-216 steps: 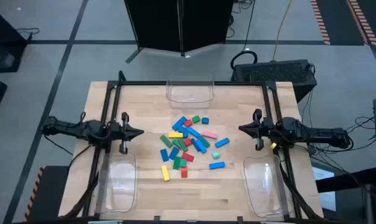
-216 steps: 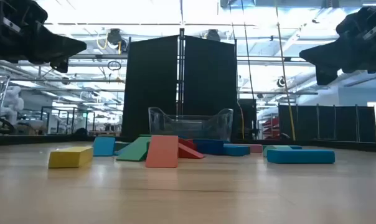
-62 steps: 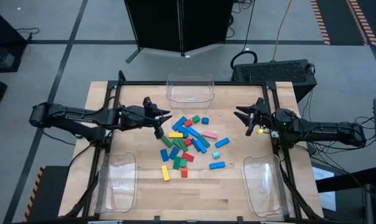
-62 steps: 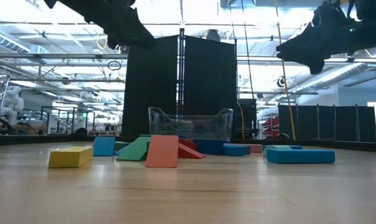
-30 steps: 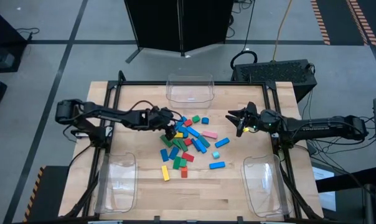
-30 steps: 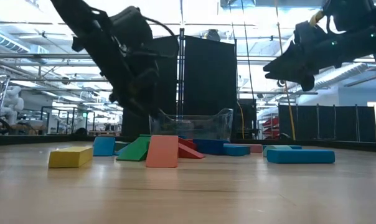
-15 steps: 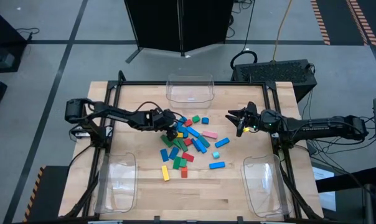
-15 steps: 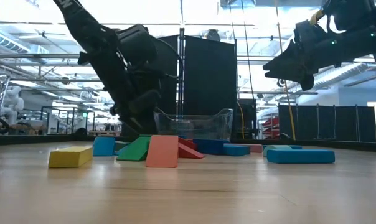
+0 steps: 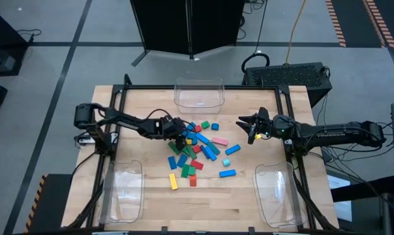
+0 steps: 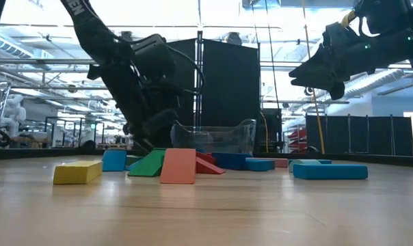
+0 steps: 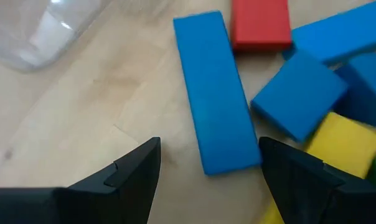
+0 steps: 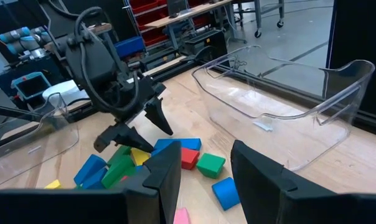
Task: Sort blocks by size
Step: Put the dark blue rectangle block into the bottom right transparent bin
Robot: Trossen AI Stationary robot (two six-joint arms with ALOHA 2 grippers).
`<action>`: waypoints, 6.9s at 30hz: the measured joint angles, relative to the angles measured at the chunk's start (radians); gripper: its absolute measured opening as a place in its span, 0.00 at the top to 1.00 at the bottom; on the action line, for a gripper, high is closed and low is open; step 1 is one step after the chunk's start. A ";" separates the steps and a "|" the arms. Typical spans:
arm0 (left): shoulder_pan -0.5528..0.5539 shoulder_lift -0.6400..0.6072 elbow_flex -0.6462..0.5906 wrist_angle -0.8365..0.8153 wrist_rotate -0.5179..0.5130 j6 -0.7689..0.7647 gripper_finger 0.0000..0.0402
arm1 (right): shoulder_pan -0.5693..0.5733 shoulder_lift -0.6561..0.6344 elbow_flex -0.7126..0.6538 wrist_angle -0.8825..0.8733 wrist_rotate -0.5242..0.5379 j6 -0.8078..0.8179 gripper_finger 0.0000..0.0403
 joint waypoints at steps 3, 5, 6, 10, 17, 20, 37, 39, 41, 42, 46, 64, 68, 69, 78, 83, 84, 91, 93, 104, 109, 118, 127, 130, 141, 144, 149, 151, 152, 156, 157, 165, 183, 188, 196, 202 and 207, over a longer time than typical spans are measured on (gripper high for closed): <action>0.000 0.003 0.000 -0.006 -0.002 0.006 0.32 | 0.000 0.000 0.000 0.000 0.000 0.000 0.67; 0.000 0.003 0.000 -0.008 -0.002 0.008 0.32 | 0.000 0.000 0.000 0.001 0.000 0.000 0.67; 0.000 0.003 0.000 -0.008 -0.002 0.015 0.32 | 0.000 0.000 0.000 0.001 0.000 0.000 0.67; 0.000 0.003 0.000 -0.008 -0.007 0.031 0.32 | 0.000 0.000 0.000 0.003 0.000 0.000 0.67; -0.001 0.003 0.000 -0.006 -0.016 0.033 0.32 | 0.000 0.000 0.000 0.003 0.000 0.000 0.67; -0.001 0.003 0.000 -0.004 -0.019 0.034 0.32 | 0.000 0.000 0.000 0.002 0.000 -0.001 0.67; 0.000 0.003 -0.001 0.027 -0.057 0.033 0.32 | 0.000 0.000 0.000 -0.009 0.000 -0.004 0.67; 0.000 0.003 -0.001 0.027 -0.057 0.038 0.32 | 0.000 0.000 0.000 -0.010 0.000 -0.004 0.67; 0.000 0.003 -0.001 0.027 -0.057 0.054 0.32 | 0.000 0.000 0.000 -0.010 0.000 -0.004 0.67; 0.000 0.003 -0.001 0.027 -0.057 0.057 0.32 | 0.000 0.000 0.000 -0.010 0.000 -0.004 0.67; 0.001 0.003 -0.001 0.026 -0.058 0.054 0.32 | 0.000 0.000 0.000 -0.010 0.000 -0.004 0.67; 0.001 0.003 -0.001 0.025 -0.043 0.016 0.46 | 0.000 0.000 0.000 -0.010 0.001 -0.004 0.67; 0.001 0.003 -0.001 0.025 -0.042 0.023 0.49 | 0.000 0.000 0.000 -0.010 0.001 -0.004 0.67; 0.001 0.003 -0.001 0.025 -0.042 0.023 0.50 | 0.000 0.000 0.000 -0.010 0.001 -0.004 0.67; -0.003 0.003 -0.001 0.023 -0.047 0.025 0.55 | 0.000 0.000 0.000 -0.025 0.001 -0.004 0.67; -0.018 0.003 -0.001 0.024 -0.047 0.024 0.58 | 0.000 0.000 0.000 -0.034 0.000 0.001 0.67; -0.022 0.003 -0.001 0.023 -0.047 0.025 0.59 | 0.000 0.000 0.000 -0.035 0.001 0.001 0.67; -0.040 0.003 -0.001 0.023 -0.075 0.025 0.63 | 0.000 0.000 0.000 -0.036 0.001 0.004 0.67; -0.044 -0.008 -0.001 0.019 -0.081 0.029 0.64 | 0.000 0.000 0.000 -0.036 0.000 0.009 0.67; -0.054 -0.164 0.000 0.002 -0.120 0.053 0.65 | 0.000 0.000 0.000 -0.039 -0.144 -0.011 0.67; -0.056 -0.245 0.000 0.001 -0.042 0.081 0.65 | 0.004 0.000 0.000 -0.038 -0.215 -0.066 0.67; -0.079 -0.301 0.002 0.028 0.166 0.101 0.66 | 0.150 0.043 0.049 -0.031 -0.231 -0.331 0.65; -0.106 -0.257 0.100 0.024 0.275 0.049 0.66 | 0.310 0.298 0.247 -0.125 0.034 -0.615 0.56; -0.107 -0.251 0.131 0.024 0.320 0.044 0.66 | 0.330 0.366 0.302 -0.132 0.143 -0.676 0.53; -0.107 -0.247 0.181 0.024 0.396 -0.002 0.66 | 0.341 0.523 0.410 -0.114 0.161 -0.844 0.54; -0.107 -0.247 0.186 0.025 0.398 -0.002 0.66 | 0.341 0.551 0.422 -0.103 0.163 -0.870 0.54; -0.107 -0.247 0.186 0.024 0.398 -0.003 0.66 | 0.341 0.578 0.448 -0.098 0.182 -0.891 0.55; -0.107 -0.247 0.186 0.027 0.406 -0.004 0.66 | 0.339 0.585 0.456 -0.098 0.188 -0.895 0.57; -0.107 -0.247 0.186 0.029 0.412 -0.004 0.66 | 0.339 0.587 0.459 -0.098 0.187 -0.895 0.58; -0.107 -0.247 0.186 0.054 0.424 -0.004 0.66 | 0.338 0.591 0.459 -0.098 0.187 -0.898 0.68; -0.107 -0.247 0.186 0.056 0.424 -0.005 0.66 | 0.338 0.591 0.459 -0.101 0.187 -0.898 0.71; -0.106 -0.247 0.186 0.056 0.422 -0.004 0.66 | 0.339 0.592 0.459 -0.109 0.181 -0.898 0.90; -0.114 -0.247 0.186 0.022 0.300 0.305 0.66 | 0.443 0.309 0.459 -0.535 0.296 -0.650 0.88; -0.134 -0.247 0.186 0.023 0.144 0.419 0.66 | 0.499 0.182 0.483 -0.819 0.278 -0.435 0.88; -0.139 -0.247 0.186 0.033 0.048 0.482 0.66 | 0.588 0.152 0.694 -1.237 0.137 -0.107 0.88; -0.152 -0.245 0.185 0.046 0.047 0.561 0.66 | 0.660 0.164 0.784 -1.386 -0.052 0.139 0.88; -0.164 -0.245 0.184 0.047 0.045 0.575 0.66 | 0.731 0.176 0.784 -1.468 -0.173 0.395 0.88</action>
